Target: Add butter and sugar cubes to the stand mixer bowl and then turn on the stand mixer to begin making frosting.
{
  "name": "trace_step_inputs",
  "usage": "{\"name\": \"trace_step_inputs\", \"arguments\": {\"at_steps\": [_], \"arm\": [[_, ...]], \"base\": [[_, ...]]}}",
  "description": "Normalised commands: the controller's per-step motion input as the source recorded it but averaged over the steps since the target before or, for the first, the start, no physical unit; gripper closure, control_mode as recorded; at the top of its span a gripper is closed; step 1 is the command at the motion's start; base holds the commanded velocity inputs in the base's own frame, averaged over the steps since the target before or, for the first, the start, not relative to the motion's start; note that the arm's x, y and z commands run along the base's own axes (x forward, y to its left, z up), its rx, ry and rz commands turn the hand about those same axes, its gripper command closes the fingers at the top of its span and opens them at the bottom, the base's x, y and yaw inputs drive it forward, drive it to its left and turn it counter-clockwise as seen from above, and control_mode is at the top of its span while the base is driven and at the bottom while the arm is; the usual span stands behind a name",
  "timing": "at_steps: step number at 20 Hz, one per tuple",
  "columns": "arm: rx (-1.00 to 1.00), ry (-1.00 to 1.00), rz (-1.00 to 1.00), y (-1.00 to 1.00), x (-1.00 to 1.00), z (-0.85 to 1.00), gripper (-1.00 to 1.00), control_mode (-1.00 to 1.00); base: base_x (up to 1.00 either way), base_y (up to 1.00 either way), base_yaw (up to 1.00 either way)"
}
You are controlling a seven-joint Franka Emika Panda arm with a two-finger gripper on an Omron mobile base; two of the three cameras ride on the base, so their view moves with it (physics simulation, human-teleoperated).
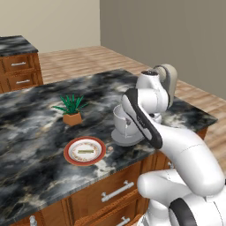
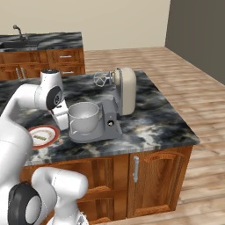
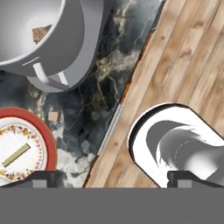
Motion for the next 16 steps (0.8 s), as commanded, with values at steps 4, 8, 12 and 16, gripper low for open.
{"name": "trace_step_inputs", "arguments": {"at_steps": [4,8,12,16], "arm": [[0.00,0.12,-0.06,0.19,0.00,-0.10,-1.00,-1.00],[0.00,0.02,-0.15,0.13,0.00,-0.27,-1.00,-1.00],[0.00,0.00,-0.21,0.06,0.01,-0.19,-1.00,-1.00],[0.00,0.00,-0.20,0.04,0.09,-0.13,-1.00,-1.00]], "base": [[0.00,0.00,0.00],[0.00,0.00,0.00],[0.00,0.00,0.00],[0.00,0.00,0.00]]}}
